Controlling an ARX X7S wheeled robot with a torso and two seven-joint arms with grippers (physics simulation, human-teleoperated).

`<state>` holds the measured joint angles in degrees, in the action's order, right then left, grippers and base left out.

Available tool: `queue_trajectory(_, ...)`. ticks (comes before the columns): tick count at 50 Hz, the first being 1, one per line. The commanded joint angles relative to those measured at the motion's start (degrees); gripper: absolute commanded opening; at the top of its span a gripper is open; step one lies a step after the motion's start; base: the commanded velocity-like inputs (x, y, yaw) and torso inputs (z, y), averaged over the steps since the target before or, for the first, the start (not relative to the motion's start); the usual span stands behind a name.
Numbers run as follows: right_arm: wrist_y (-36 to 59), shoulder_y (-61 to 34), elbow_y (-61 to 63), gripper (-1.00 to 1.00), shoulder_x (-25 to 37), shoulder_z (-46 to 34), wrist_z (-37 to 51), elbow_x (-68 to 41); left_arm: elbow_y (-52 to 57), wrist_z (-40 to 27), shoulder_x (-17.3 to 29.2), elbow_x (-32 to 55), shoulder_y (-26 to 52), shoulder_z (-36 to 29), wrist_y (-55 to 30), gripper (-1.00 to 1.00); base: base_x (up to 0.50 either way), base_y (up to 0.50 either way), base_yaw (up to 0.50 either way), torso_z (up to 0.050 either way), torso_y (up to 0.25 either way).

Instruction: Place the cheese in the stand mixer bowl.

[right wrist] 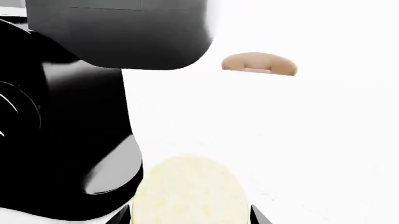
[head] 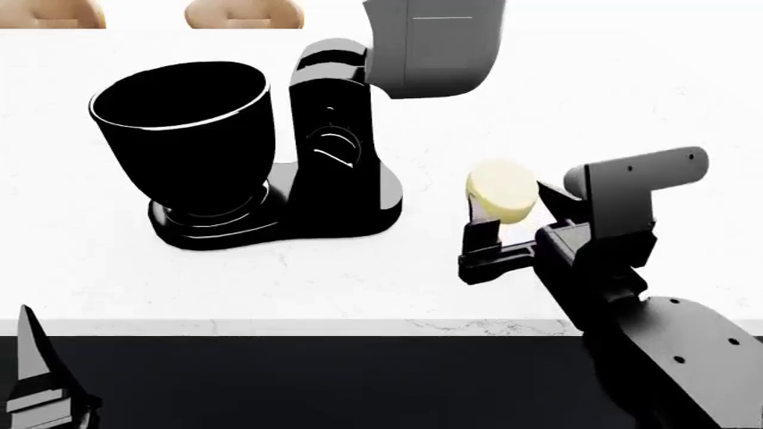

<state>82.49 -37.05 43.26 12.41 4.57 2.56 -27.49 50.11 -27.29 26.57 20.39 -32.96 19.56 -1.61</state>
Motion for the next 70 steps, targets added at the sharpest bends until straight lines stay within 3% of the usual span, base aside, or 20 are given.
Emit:
queue_trajectory(1, 7.39, -1.95, 10.65, -1.00, -0.40, 2.63, 6.80, -13.72, -0.42, 0.13, -0.09, -0.08, 0.19, -0.14, 0.22, 1.00, 0.00, 0.00, 0.00, 0.000, 0.000)
queue_trajectory(10, 7.13, -7.65, 8.36, -1.00, -0.83, -0.73, 15.48, -25.04, -0.64, 0.17, -0.02, 0.08, 0.43, -0.22, 0.07, 1.00, 0.00, 0.00, 0.00, 0.000, 0.000)
queue_trajectory(21, 2.97, -15.22, 1.99, -1.00, -3.36, -12.42, 16.67, -23.12, -1.24, 0.35, -0.06, 0.61, 0.63, 0.10, 0.41, 1.00, 0.00, 0.00, 0.00, 0.000, 0.000)
queue_trajectory(49, -14.89, -27.25, -20.00, -1.00, -6.32, -24.00, 9.09, -14.33, -2.34, 0.89, -0.26, 1.58, 1.54, -0.65, 0.85, 1.00, 0.00, 0.00, 0.00, 0.000, 0.000)
queue_trajectory(70, -22.88, -28.82, -28.60, -1.00, -11.64, -32.42, 7.84, -13.39, -2.95, 0.95, -0.30, 1.78, 1.77, -0.66, 0.88, 1.00, 0.00, 0.00, 0.00, 0.000, 0.000)
